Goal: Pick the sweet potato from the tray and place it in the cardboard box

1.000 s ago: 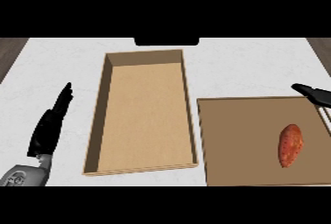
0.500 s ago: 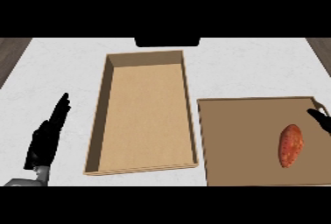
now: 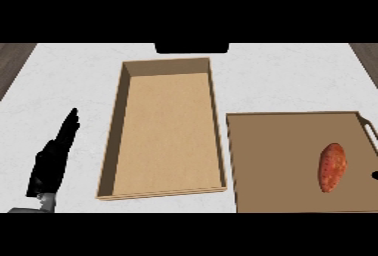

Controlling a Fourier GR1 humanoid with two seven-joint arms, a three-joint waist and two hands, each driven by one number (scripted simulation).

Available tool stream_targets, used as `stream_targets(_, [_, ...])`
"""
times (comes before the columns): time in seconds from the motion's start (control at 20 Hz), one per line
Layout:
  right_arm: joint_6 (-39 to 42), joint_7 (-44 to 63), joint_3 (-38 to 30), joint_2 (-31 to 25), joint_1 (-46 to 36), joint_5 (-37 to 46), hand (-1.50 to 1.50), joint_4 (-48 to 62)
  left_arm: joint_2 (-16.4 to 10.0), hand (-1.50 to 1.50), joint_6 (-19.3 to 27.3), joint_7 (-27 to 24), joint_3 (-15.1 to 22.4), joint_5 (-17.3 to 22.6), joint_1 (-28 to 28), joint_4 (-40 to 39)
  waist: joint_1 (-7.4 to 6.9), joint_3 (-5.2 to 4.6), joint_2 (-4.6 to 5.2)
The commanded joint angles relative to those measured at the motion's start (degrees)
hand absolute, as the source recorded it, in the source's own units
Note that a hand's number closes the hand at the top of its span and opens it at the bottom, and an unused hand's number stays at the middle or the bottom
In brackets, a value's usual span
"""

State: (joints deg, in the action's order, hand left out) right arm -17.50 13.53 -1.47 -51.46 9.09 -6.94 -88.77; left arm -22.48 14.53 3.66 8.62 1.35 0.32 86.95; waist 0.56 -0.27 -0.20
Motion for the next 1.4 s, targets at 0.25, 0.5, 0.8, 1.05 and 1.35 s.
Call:
stream_targets(0.25, [17.4,24.4,5.7,-10.7,-0.4,-5.8,-1.5,-14.9,-1.1,0.0,-1.8,1.2,-1.5,1.0,1.6,2.4,-0.69,0.13,0.02])
stream_targets(0.5, [17.9,32.4,9.2,-5.2,-7.4,-0.6,-1.5,-11.4,1.8,0.0,-2.9,-3.0,-1.9,-1.0,-2.6,-5.2,-0.9,0.22,0.35])
stream_targets(0.8, [18.6,35.9,7.1,-0.2,-2.3,5.4,-1.5,-16.2,5.0,0.0,-0.8,0.9,-0.8,-4.7,0.3,0.9,-0.31,0.26,0.12])
stream_targets(1.05, [20.8,41.1,9.7,4.4,-4.4,10.1,-1.5,-16.6,5.7,0.0,-1.8,1.8,-1.7,-6.1,-1.0,0.4,-0.34,0.26,0.14])
stream_targets(1.35, [25.7,37.9,5.2,8.1,-2.0,12.8,-1.5,-15.5,4.3,0.0,-6.2,1.6,-6.8,-4.7,-2.0,-0.7,-0.27,0.27,0.13])
